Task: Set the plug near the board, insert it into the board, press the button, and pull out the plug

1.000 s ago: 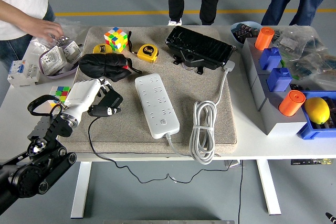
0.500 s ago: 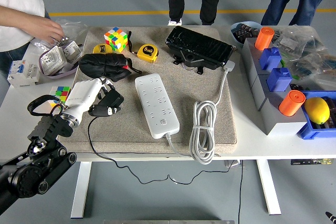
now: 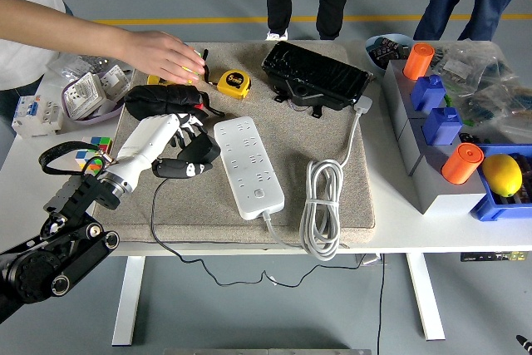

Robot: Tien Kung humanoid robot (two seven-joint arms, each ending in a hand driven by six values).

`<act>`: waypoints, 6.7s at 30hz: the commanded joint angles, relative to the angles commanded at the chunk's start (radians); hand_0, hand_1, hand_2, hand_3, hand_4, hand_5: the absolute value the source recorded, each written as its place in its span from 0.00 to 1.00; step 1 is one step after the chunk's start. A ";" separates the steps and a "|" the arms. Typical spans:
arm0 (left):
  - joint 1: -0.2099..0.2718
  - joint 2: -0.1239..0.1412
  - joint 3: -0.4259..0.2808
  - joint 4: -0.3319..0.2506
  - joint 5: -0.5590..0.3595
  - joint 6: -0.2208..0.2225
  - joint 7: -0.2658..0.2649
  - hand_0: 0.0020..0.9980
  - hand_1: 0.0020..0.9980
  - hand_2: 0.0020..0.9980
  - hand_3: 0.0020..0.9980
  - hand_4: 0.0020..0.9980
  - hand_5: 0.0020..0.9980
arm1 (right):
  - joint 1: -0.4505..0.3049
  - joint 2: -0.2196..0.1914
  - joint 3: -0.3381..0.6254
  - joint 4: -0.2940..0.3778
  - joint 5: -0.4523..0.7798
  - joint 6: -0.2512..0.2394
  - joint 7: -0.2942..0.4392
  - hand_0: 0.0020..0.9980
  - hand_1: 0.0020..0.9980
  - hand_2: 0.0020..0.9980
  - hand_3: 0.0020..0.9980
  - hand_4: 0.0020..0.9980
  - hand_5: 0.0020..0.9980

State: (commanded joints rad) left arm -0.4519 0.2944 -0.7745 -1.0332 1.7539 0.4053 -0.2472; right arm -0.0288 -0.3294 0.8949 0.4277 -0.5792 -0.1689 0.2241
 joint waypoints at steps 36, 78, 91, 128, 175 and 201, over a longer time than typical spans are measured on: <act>-0.141 -0.019 0.179 0.113 -0.012 -0.015 -0.035 0.30 0.37 0.42 0.54 0.86 0.00 | 0.002 -0.002 0.004 0.008 -0.005 0.003 0.002 0.60 0.61 0.59 0.55 0.92 0.32; -0.159 -0.037 0.188 0.154 0.022 -0.020 -0.010 0.31 0.38 0.43 0.54 0.86 0.00 | 0.005 -0.002 0.010 0.015 -0.013 0.003 0.001 0.60 0.61 0.59 0.55 0.92 0.32; -0.158 -0.036 0.189 0.153 0.038 -0.029 0.002 0.34 0.41 0.46 0.54 0.87 0.00 | 0.004 -0.002 0.014 0.020 -0.016 0.001 0.003 0.60 0.61 0.59 0.55 0.92 0.32; -0.155 -0.030 0.170 0.148 0.063 -0.068 0.021 0.45 0.54 0.55 0.59 1.00 0.30 | 0.007 -0.002 0.022 0.028 -0.022 -0.001 0.007 0.60 0.60 0.59 0.55 0.91 0.31; 0.113 0.022 -0.046 -0.100 -0.146 -0.088 -0.004 0.92 0.97 0.97 0.95 0.99 1.00 | 0.002 -0.009 0.008 0.027 -0.020 -0.007 0.020 0.60 0.60 0.59 0.55 0.90 0.31; 0.169 0.027 0.011 -0.147 -0.004 -0.081 0.040 0.91 0.94 0.94 0.90 0.98 1.00 | 0.000 -0.012 0.010 0.032 -0.016 -0.012 0.030 0.60 0.59 0.58 0.55 0.90 0.31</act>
State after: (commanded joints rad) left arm -0.2834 0.3212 -0.7632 -1.1801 1.7499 0.3243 -0.2077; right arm -0.0289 -0.3411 0.9048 0.4601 -0.5954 -0.1806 0.2537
